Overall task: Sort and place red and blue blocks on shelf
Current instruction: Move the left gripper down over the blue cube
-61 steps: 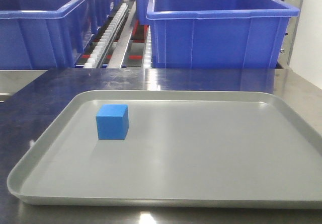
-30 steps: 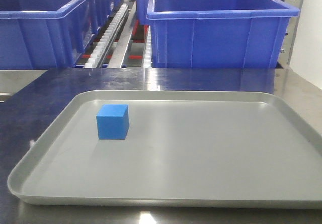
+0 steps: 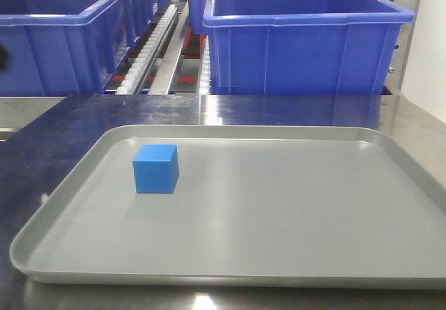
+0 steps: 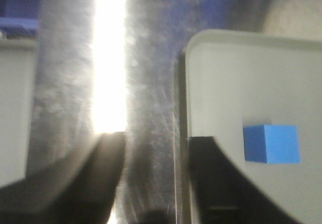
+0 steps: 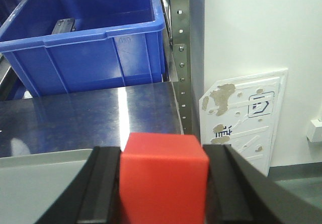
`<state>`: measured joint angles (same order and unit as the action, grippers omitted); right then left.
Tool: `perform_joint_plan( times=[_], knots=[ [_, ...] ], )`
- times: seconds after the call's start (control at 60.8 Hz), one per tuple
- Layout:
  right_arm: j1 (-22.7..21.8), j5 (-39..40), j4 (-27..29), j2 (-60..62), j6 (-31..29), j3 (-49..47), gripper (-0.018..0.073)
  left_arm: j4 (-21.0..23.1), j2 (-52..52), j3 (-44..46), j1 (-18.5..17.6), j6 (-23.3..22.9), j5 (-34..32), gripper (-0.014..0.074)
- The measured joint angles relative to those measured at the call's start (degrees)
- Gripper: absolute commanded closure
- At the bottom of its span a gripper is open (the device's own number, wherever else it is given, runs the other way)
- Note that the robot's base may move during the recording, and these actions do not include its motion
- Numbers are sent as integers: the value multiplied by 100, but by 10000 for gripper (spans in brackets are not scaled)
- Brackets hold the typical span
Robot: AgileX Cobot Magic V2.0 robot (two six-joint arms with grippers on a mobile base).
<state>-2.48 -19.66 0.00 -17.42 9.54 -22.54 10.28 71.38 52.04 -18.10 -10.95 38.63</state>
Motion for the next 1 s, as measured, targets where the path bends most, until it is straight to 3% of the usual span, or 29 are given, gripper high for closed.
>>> perform_joint_plan(
  times=[0.23,0.411,1.003],
  knots=[
    [0,0,0,0,0,0,503,346,743,140,-812,52,-358,12],
    [0,0,0,0,0,0,503,405,1167,492,-1206,-16,-411,12],
    [0,0,0,0,0,0,503,406,1982,999,-1772,-544,-382,34]
  ],
)
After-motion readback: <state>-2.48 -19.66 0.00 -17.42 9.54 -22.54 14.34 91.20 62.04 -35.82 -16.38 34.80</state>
